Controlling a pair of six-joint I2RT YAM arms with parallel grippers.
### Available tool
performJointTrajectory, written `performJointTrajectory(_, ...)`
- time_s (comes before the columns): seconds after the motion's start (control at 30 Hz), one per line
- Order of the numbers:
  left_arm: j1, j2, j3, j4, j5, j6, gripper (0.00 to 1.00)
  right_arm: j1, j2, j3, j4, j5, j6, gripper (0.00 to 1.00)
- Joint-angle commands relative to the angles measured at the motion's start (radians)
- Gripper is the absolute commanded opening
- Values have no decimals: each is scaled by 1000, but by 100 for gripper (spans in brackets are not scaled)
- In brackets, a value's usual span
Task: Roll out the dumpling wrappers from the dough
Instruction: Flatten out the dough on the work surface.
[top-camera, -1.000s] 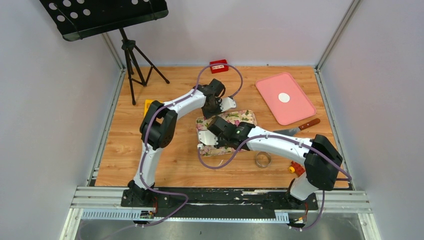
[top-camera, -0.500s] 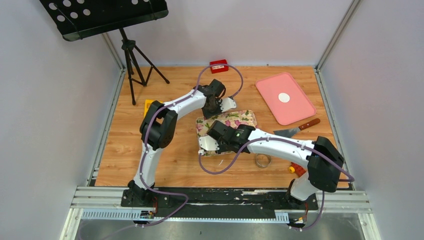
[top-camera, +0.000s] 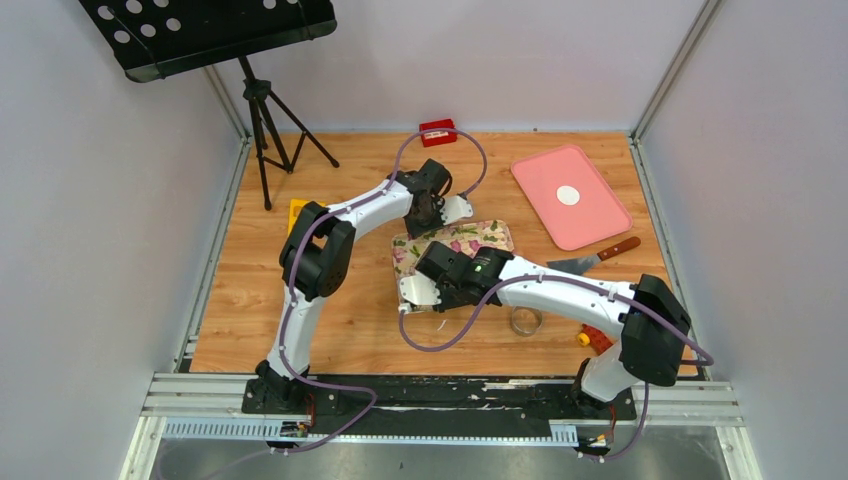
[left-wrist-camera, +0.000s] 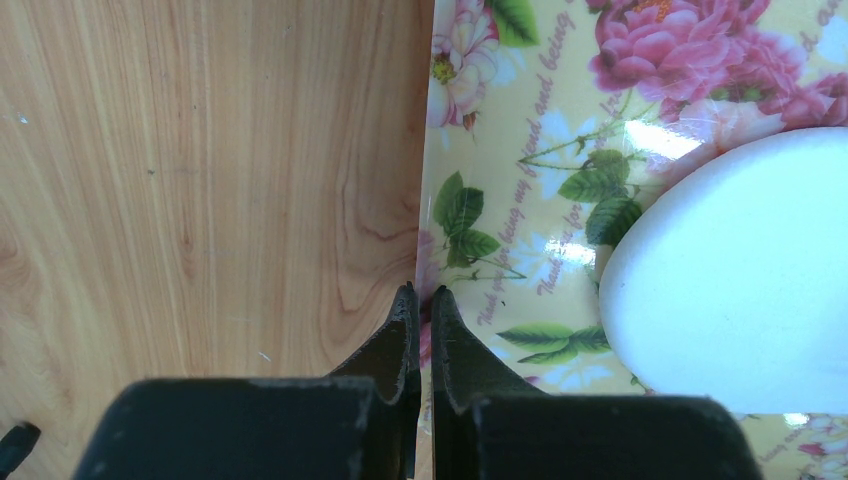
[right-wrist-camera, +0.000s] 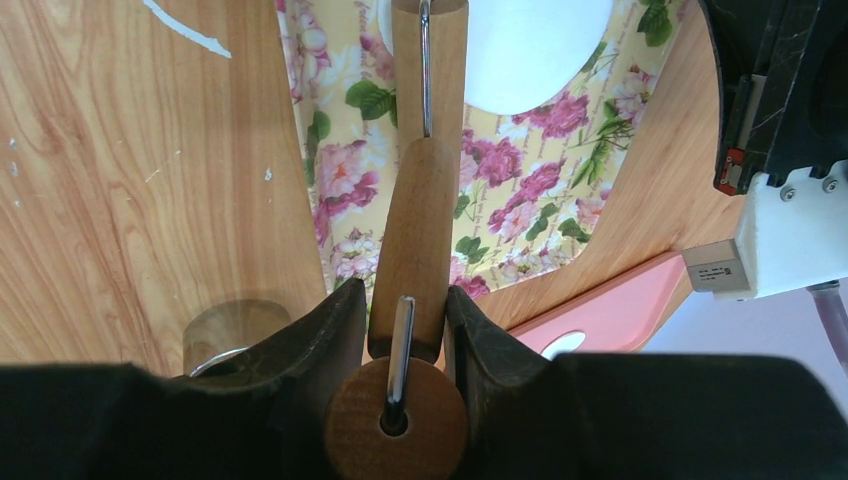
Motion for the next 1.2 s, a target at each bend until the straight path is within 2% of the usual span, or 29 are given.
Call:
performJointTrajectory(0.0,-12,-23,-14,46,-14,-1,0,15,4,-6,-164,-124,27,0)
performJointTrajectory(0.43,-15,-17,-15,47,-23,-10,0,21,-16,86,-164,-19,-28,0)
performJointTrajectory(0.6,-16,-20,-19,50,-25,-13,0,21,-56,149,4,49,-98,0)
performJointTrajectory(0.77,-16,-21,-24,52,-22,-18,0,22,-35,185,130,53,-175,0)
performJointTrajectory(0.97,-17,-22,-25,53,-17,-20,0,26,54,117,265,81,-235,0)
performJointTrajectory(1.17,-18,-19,-27,56,-21,-20,0,87,80,19,252,81,-262,0)
